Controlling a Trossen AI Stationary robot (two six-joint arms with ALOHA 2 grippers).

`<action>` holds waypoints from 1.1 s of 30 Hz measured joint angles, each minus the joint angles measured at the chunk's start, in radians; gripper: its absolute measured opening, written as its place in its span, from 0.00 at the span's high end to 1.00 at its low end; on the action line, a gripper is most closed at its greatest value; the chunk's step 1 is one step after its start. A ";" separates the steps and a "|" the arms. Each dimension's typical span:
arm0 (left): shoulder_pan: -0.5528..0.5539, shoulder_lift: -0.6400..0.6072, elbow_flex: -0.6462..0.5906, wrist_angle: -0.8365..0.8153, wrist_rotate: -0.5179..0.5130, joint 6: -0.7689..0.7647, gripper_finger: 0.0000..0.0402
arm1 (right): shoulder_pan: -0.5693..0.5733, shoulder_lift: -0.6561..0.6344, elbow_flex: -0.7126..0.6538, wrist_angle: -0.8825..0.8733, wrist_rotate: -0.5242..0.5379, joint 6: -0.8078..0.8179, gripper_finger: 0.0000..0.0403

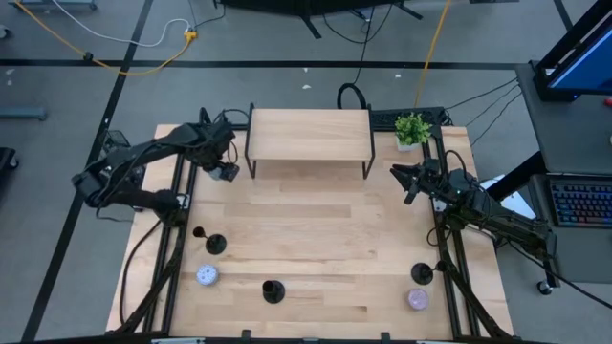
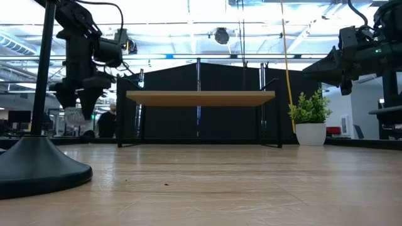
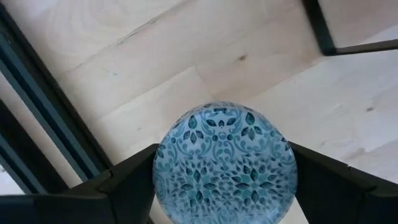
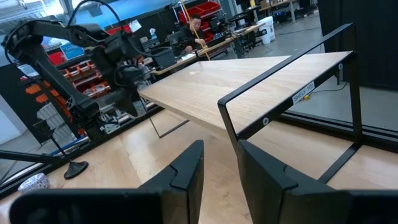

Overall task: Pick & Place candle stick holders
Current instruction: Put the blue scented candle on the shelf

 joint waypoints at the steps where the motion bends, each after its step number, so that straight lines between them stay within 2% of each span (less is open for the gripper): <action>1: -0.005 -0.004 0.000 -0.001 0.000 -0.011 0.18 | 0.000 0.000 0.000 0.000 0.000 0.000 0.78; 8: -0.050 -0.023 0.000 -0.001 0.011 -0.068 0.27 | 0.000 0.000 0.000 0.000 0.000 0.000 0.78; 15: -0.080 -0.023 -0.023 0.029 -0.023 -0.099 0.18 | 0.000 0.000 0.000 0.000 0.000 0.000 0.78; 19: -0.099 -0.023 -0.090 0.106 -0.023 -0.132 0.17 | 0.000 0.000 0.000 0.000 0.000 0.000 0.78; 22: -0.113 -0.023 -0.154 0.175 -0.022 -0.167 0.21 | 0.000 0.000 0.000 0.000 0.000 0.000 0.78; 24: -0.116 -0.024 -0.176 0.165 -0.023 -0.199 0.25 | 0.000 0.000 0.000 0.000 0.000 0.000 0.78; 33: -0.122 -0.028 -0.162 0.159 0.006 -0.223 0.33 | 0.000 0.000 0.000 0.000 0.000 0.000 0.78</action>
